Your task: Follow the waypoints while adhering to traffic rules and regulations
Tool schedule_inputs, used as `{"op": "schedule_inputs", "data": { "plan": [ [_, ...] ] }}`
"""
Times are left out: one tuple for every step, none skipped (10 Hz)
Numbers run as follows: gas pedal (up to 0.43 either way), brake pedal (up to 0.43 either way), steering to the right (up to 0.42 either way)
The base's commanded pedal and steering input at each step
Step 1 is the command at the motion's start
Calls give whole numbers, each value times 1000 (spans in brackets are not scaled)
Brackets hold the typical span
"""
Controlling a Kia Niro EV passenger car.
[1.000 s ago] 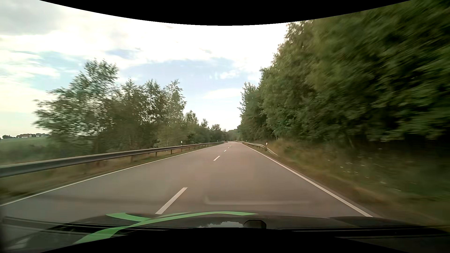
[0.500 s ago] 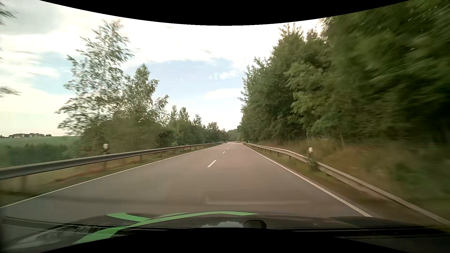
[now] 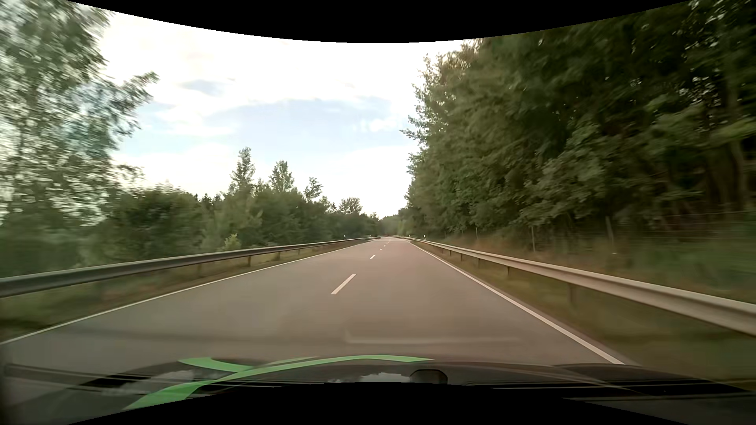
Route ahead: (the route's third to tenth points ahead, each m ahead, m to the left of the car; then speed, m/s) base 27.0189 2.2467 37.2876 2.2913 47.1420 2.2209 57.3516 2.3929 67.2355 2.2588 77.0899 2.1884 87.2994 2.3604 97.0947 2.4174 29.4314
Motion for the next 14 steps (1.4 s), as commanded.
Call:
{"op": "schedule_inputs", "data": {
  "plan": [
    [319,0,-1],
    [287,0,-1],
    [287,0,-2],
    [287,0,-1],
    [299,0,-2],
    [311,0,-1],
    [311,0,-2],
    [311,0,-2],
    [260,0,-2],
    [260,0,-2],
    [268,0,-2],
    [287,0,-2],
    [311,0,-3],
    [319,0,-3]
  ]
}}
